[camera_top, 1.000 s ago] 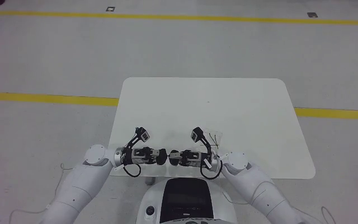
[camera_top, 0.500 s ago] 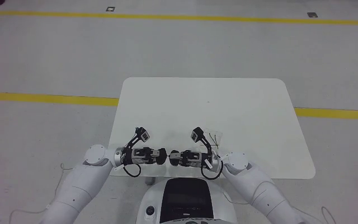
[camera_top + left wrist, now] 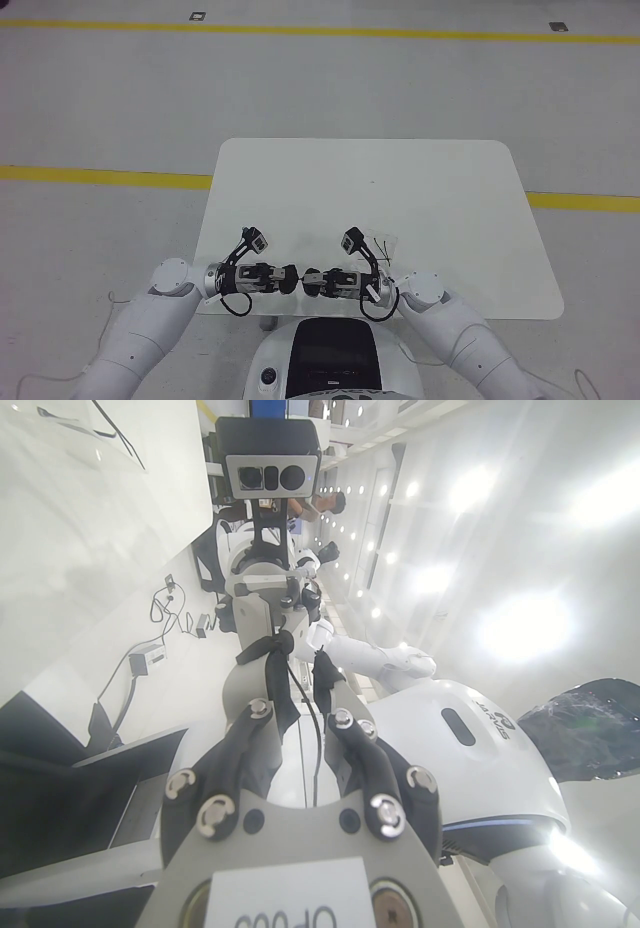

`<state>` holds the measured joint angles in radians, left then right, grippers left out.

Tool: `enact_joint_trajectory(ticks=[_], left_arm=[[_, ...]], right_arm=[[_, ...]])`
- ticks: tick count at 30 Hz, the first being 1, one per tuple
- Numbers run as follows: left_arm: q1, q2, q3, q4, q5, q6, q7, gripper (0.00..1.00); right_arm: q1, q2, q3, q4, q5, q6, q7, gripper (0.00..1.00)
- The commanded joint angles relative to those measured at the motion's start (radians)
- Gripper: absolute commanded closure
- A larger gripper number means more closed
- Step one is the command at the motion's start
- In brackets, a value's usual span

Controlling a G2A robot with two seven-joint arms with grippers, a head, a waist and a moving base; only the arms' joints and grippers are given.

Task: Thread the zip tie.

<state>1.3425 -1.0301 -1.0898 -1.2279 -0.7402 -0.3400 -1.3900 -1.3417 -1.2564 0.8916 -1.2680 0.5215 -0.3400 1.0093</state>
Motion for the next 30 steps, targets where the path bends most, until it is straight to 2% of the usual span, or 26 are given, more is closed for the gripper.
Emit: enact_joint_trajectory(ticks=[1, 9, 13, 16, 17, 19, 24, 30], left_arm=[[0.0, 0.0, 0.0, 0.0, 0.0, 0.0, 0.0, 0.89], [0.0, 0.0, 0.0, 0.0, 0.0, 0.0, 0.0, 0.88], [0.0, 0.0, 0.0, 0.0, 0.0, 0.0, 0.0, 0.8], [0.0, 0.0, 0.0, 0.0, 0.0, 0.0, 0.0, 0.91], [0.002, -0.001, 0.003, -0.006, 0.006, 0.006, 0.023, 0.93], [0.007, 0.0, 0.007, -0.021, 0.017, 0.012, 0.046, 0.95], [0.014, 0.005, 0.003, -0.029, 0.023, 0.016, 0.059, 1.0], [0.017, 0.009, 0.006, -0.031, 0.034, 0.026, 0.072, 1.0]], right_arm=[[0.0, 0.0, 0.0, 0.002, -0.006, 0.0, -0.006, 1.0], [0.001, 0.002, 0.002, 0.005, -0.016, 0.0, -0.026, 1.0], [-0.001, 0.003, 0.006, 0.002, -0.014, 0.0, -0.024, 1.0], [-0.002, 0.004, 0.007, 0.0, -0.013, 0.0, -0.023, 1.0], [-0.003, 0.004, 0.008, -0.001, -0.013, 0.0, -0.023, 1.0], [-0.003, 0.005, 0.008, -0.002, -0.013, 0.0, -0.023, 1.0], [-0.004, 0.006, 0.009, -0.002, -0.015, 0.0, -0.027, 1.0], [-0.006, 0.007, 0.01, -0.006, -0.017, 0.0, -0.031, 1.0]])
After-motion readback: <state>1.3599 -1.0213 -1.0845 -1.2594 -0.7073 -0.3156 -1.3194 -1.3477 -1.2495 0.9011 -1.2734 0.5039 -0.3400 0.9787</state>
